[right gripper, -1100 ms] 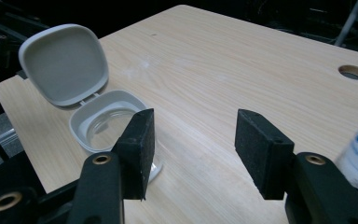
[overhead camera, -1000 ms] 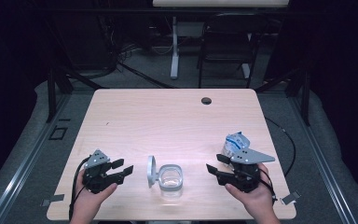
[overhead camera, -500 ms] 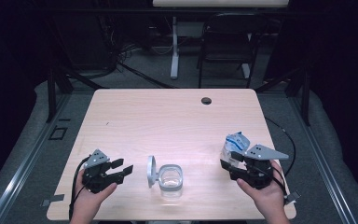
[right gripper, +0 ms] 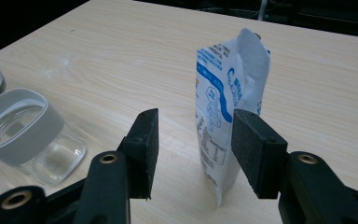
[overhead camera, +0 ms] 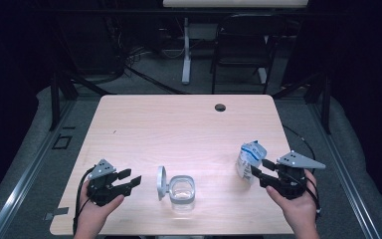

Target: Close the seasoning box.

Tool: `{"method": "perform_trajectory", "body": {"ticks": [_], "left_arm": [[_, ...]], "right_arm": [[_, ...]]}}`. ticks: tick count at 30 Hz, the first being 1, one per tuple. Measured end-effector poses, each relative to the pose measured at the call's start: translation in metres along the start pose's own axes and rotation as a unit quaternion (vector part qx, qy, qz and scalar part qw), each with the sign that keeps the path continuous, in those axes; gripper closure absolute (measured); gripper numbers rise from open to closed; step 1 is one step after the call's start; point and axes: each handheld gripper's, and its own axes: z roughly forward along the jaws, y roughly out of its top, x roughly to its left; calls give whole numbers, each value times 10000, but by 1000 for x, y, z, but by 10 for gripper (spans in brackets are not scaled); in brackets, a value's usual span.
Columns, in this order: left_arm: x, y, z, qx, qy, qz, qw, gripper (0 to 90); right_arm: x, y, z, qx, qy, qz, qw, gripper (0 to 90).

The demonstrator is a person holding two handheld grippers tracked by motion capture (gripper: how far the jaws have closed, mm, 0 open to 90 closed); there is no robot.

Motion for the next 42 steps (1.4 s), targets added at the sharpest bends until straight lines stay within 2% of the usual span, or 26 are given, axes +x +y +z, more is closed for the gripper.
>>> {"method": "perform_trajectory", "body": {"ticks": [7,10,18,30,35,42], "left_arm": [[2,0,0,-16,15,-30,10000,497],[1,-1,0,-2,-2,-19,10000,501],[0,-1,1,18,6,1,10000,501],[3,-1,-1,0,13,-38,10000,500],[4,-2,-1,9,18,-68,10000,500],[5,-2,-1,-13,28,-72,10000,500]], "right_arm": [[-5,-2,1,53,-98,52,9999,517],[-7,-4,3,53,-212,87,9997,518],[-10,-11,18,134,-368,127,9992,471],[-19,-22,39,134,-322,255,9991,446],[-21,-27,48,85,-393,309,9987,448],[-22,-33,58,100,-420,228,9988,437]]}}
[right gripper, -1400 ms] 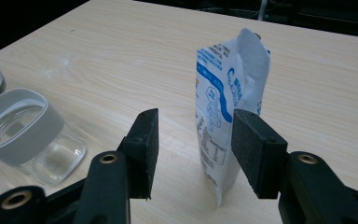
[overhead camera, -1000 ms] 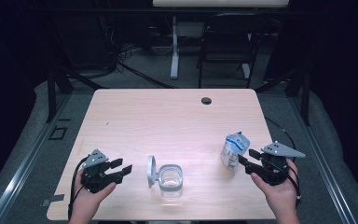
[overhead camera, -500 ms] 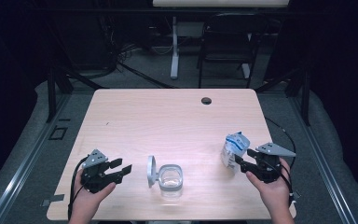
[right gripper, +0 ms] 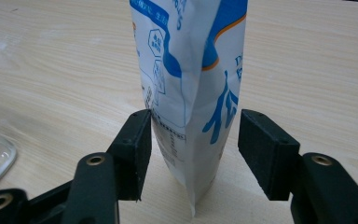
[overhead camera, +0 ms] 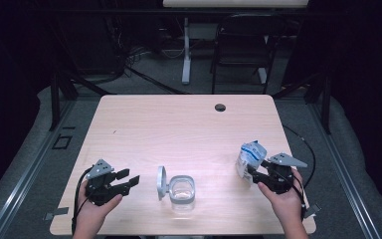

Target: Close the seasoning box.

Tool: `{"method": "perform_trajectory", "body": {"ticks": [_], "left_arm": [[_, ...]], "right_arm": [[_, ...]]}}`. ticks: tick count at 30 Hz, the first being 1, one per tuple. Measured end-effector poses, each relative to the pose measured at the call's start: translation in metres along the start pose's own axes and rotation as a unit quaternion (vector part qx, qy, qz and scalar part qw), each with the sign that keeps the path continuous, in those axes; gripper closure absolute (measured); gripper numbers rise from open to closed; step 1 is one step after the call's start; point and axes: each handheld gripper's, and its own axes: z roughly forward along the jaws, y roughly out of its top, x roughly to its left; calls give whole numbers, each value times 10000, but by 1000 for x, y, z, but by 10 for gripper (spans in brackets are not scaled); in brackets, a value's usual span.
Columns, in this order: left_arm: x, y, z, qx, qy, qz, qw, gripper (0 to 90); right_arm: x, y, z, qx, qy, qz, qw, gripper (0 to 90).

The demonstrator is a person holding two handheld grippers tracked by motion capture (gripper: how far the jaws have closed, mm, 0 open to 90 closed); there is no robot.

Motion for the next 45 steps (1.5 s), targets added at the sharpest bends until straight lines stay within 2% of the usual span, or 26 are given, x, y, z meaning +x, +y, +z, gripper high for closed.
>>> {"method": "perform_trajectory", "body": {"ticks": [8,18,24,33,40,45], "left_arm": [[0,0,0,16,10,-21,10000,500],[2,-1,0,31,11,-28,10000,500],[2,-2,1,20,28,-29,10000,500],[5,-3,1,45,31,-59,10000,500],[5,-3,1,57,36,-63,10000,500],[5,-3,1,41,54,-74,9999,500]], "right_arm": [[1,-5,9,-10,-2,-25,10000,412],[3,-12,20,55,-138,-142,9998,392],[4,-15,26,41,-157,-125,9998,383],[8,-17,34,11,-353,-251,9991,372],[7,-18,38,-31,-322,-187,9993,391],[5,-19,36,-35,-196,-308,9993,436]]}}
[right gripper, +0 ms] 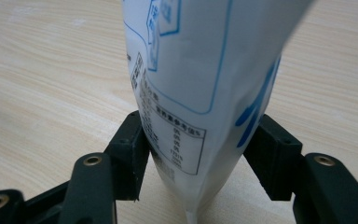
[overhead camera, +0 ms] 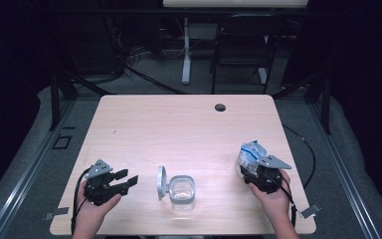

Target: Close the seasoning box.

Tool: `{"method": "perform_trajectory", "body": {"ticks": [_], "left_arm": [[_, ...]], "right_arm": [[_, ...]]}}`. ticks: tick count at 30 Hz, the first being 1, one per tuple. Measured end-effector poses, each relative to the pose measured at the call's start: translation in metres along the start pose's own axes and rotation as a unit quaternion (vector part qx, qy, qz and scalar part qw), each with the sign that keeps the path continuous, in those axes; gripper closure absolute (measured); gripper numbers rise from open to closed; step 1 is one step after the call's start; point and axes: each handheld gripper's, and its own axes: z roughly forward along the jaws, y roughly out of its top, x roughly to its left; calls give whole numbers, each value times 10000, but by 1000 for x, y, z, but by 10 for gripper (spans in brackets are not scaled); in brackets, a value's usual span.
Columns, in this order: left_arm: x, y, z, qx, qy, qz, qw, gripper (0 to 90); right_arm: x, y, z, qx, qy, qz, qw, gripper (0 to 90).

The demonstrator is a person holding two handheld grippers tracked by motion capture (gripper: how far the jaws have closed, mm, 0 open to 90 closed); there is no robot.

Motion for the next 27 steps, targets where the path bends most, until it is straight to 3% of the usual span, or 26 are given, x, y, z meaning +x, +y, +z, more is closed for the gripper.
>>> {"method": "perform_trajectory", "body": {"ticks": [7,18,27], "left_arm": [[1,0,-1,4,-10,-27,10000,501],[2,0,-2,-24,-9,-23,10000,501],[2,1,-3,-19,-3,-25,10000,501]], "right_arm": [[-2,0,-3,66,246,-128,9996,447],[-2,-1,-8,156,726,-431,9963,447],[-1,-2,-8,108,699,-385,9968,439]]}}
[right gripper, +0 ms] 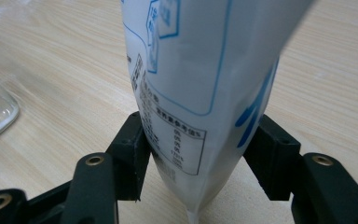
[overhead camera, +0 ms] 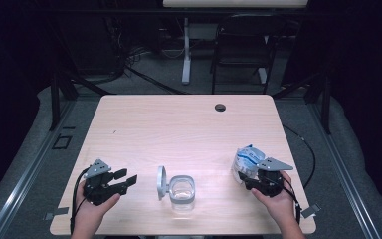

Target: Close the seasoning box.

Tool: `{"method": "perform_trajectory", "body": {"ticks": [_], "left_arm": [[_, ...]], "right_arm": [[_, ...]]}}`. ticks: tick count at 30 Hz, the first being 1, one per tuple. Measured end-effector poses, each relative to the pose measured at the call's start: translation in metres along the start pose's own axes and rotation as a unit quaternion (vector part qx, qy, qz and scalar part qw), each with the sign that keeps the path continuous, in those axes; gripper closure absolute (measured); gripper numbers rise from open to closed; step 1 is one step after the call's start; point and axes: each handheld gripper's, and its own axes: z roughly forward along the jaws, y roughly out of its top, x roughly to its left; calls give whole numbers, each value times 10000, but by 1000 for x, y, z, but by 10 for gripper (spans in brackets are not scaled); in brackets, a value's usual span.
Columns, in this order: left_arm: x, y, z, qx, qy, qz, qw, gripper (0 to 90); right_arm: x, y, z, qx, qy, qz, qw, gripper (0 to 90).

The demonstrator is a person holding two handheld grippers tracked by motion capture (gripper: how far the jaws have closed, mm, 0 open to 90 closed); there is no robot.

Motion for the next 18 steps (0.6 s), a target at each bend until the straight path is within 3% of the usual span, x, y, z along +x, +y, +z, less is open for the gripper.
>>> {"method": "perform_trajectory", "body": {"ticks": [11,18], "left_arm": [[2,0,-2,-52,13,-19,10000,501],[3,0,-2,-54,6,-43,10000,501]], "right_arm": [[4,-6,2,-169,-135,11,9998,421],[6,-9,4,-124,-221,-14,9997,412]]}}
